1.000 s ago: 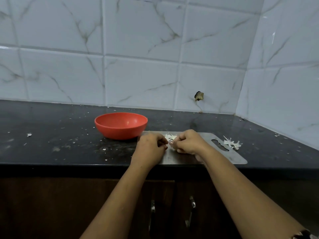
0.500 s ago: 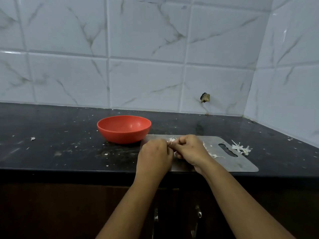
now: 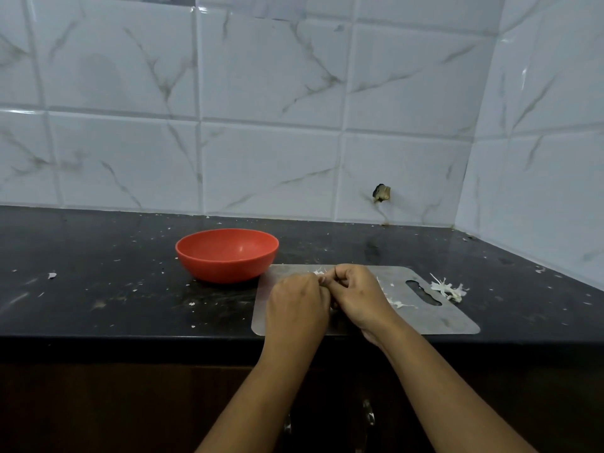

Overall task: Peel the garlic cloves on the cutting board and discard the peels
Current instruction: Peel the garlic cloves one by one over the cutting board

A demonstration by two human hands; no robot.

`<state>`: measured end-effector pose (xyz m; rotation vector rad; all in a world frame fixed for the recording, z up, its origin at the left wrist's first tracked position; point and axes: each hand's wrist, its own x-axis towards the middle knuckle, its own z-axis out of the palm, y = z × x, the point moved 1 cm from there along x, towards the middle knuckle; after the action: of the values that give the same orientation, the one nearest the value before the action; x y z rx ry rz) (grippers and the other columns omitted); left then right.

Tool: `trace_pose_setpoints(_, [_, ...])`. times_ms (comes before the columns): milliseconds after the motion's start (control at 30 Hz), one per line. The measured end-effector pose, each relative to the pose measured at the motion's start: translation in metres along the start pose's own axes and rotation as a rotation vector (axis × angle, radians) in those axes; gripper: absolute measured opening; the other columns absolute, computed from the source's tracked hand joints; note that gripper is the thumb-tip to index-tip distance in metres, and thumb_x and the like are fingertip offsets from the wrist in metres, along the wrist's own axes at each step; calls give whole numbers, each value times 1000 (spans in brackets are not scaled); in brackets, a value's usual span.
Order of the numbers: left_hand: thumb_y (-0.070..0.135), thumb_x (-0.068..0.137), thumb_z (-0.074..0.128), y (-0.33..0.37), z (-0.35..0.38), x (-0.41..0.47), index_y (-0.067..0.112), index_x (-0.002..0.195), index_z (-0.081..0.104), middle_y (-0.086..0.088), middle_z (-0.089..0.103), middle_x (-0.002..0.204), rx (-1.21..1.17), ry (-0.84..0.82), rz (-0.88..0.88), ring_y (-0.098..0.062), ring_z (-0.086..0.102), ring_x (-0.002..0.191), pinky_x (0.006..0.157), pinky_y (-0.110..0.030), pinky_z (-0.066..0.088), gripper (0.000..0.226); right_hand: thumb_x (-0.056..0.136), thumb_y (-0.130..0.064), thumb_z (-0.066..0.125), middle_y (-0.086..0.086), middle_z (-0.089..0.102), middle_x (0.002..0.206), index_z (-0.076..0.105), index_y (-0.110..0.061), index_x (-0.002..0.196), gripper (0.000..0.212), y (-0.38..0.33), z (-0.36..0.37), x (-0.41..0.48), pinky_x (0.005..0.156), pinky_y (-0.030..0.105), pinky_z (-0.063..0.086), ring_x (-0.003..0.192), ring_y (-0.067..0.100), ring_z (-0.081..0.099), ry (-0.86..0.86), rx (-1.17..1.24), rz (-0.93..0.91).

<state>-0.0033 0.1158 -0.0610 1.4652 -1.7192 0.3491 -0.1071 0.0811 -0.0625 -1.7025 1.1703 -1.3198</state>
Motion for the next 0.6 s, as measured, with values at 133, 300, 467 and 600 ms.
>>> trace_pose_setpoints(133, [18, 90, 55, 3, -6, 1, 6, 74, 62, -10, 65, 77, -85, -15, -84, -23, 58, 73, 63, -30, 30, 21, 93, -16, 62, 20, 67, 72, 67, -6, 74, 22, -1, 0, -1, 60, 34, 47, 61, 17, 57, 16, -48, -37])
trace_pose_setpoints(300, [26, 91, 55, -6, -5, 7, 5, 68, 65, -7, 66, 69, -360, -34, -315, -22, 61, 71, 63, -31, 40, 33, 95, -13, 57, 2, 64, 67, 66, -8, 78, 20, -5, -1, -7, 56, 18, 44, 56, 2, 54, 27, -85, -59])
trace_pose_setpoints(467, [29, 87, 61, -16, -5, 15, 15, 66, 73, -3, 70, 66, -565, -165, -390, -20, 66, 68, 72, -37, 55, 27, 95, -14, 58, 2, 63, 67, 71, -6, 84, 19, -7, -2, -5, 56, 18, 47, 55, 2, 54, 43, 59, 17])
trace_pose_setpoints(600, [24, 81, 64, -20, -8, 17, 21, 59, 70, 1, 70, 63, -672, -212, -465, -18, 68, 66, 72, -41, 59, 23, 95, -9, 57, 1, 64, 65, 73, -7, 86, 18, -9, -6, -4, 55, 16, 49, 56, 5, 53, 8, 239, 99])
